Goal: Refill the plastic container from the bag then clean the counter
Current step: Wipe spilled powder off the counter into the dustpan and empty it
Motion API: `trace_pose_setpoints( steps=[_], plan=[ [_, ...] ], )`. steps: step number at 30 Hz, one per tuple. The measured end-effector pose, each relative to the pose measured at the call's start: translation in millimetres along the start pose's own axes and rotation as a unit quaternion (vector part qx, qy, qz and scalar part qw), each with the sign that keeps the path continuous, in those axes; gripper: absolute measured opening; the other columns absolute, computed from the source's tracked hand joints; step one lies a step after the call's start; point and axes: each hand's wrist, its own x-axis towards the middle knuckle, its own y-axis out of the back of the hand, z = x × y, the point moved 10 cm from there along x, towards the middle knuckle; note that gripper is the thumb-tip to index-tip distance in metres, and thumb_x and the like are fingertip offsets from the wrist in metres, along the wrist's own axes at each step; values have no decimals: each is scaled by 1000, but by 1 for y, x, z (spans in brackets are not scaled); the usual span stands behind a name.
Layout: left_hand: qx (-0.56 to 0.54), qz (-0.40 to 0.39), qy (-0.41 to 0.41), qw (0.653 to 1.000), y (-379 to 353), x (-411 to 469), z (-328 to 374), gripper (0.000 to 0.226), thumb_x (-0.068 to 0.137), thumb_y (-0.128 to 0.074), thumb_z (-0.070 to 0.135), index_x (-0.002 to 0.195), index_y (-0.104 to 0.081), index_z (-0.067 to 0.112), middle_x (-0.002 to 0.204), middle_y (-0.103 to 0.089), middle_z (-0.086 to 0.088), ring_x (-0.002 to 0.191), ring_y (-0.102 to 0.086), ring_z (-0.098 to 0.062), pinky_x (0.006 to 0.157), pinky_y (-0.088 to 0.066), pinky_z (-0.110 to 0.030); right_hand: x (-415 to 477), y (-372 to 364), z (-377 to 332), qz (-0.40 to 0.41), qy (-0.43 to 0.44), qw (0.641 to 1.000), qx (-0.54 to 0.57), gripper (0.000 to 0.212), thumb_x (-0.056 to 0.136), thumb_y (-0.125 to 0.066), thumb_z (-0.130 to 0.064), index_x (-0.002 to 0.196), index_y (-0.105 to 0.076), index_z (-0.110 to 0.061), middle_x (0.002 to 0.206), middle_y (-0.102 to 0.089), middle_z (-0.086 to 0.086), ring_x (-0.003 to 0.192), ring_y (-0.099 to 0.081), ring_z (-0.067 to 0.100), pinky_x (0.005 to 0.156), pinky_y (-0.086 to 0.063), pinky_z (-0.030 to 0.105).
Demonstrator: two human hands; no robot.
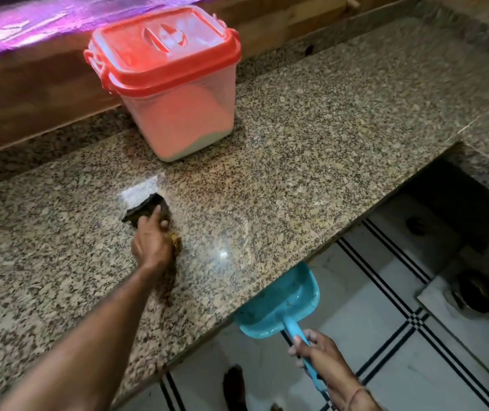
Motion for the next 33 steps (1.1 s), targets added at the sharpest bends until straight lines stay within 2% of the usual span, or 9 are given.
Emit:
trace_pose_setpoints(
  steps=[4,6,10,14,17,20,26,29,33],
  plan=[
    [1,-59,-112,992,-38,-3,59,42,108,-40,39,149,-44,34,104,-55,7,71,-53,-9,51,-40,-17,3,2,1,11,2,1000,-15,17,99,-62,-19,102,-67,-4,87,-78,13,58,-62,11,53,-46,21],
    [-12,-81,-198,977,-66,-25,110,41,107,-44,32,148,-46,35,116,-59,7,78,-61,-11,56,-43,-17,3,3,-3,10,5,999,-36,20,99,-62,-23,103,-67,-5,88,-79,9,61,-64,10,58,-47,22],
    [15,-162,-275,948,-124,-69,164,45,108,-39,35,153,-38,41,109,-50,11,72,-47,-3,59,-44,-20,4,11,-11,24,12,998,-59,15,99,-61,-22,101,-68,-9,87,-80,7,73,-67,11,62,-49,18],
    [-69,-98,-221,968,-84,-46,144,35,105,-46,46,139,-53,43,122,-64,5,69,-60,-2,53,-46,-17,1,27,-18,13,24,998,-49,16,99,-62,-20,99,-66,-5,88,-79,12,64,-61,15,61,-48,23],
    [-58,-59,-94,992,-52,2,87,42,107,-44,30,149,-45,35,120,-54,2,68,-46,-3,53,-34,-17,6,41,-19,6,22,999,-25,17,99,-62,-18,103,-65,-2,87,-78,16,62,-60,17,61,-49,25],
    [8,-46,-58,997,-48,34,75,42,108,-41,34,150,-45,38,123,-56,-3,68,-44,-10,52,-31,-25,15,49,-21,-3,23,999,-34,17,99,-62,-18,105,-67,-4,89,-78,16,63,-63,16,55,-49,20],
    [88,-90,-306,944,-118,-3,189,43,102,-32,63,135,-56,50,118,-64,15,73,-60,-3,53,-45,-14,33,67,-28,-39,13,998,-39,18,98,-64,-23,102,-68,-6,91,-78,14,69,-64,19,68,-50,27],
    [104,-156,-315,930,-159,-41,221,40,106,-39,48,145,-43,54,126,-54,11,78,-58,-6,67,-56,-23,46,89,-35,-61,17,997,-54,18,96,-65,-20,101,-66,-3,87,-78,16,67,-62,22,70,-49,32],
    [81,-137,-347,924,-143,-54,231,39,105,-41,44,143,-52,41,126,-62,5,69,-65,-10,55,-52,-19,51,113,-49,-97,24,992,-74,19,96,-64,-22,100,-64,-3,85,-78,15,65,-62,20,69,-49,30]
  ],
)
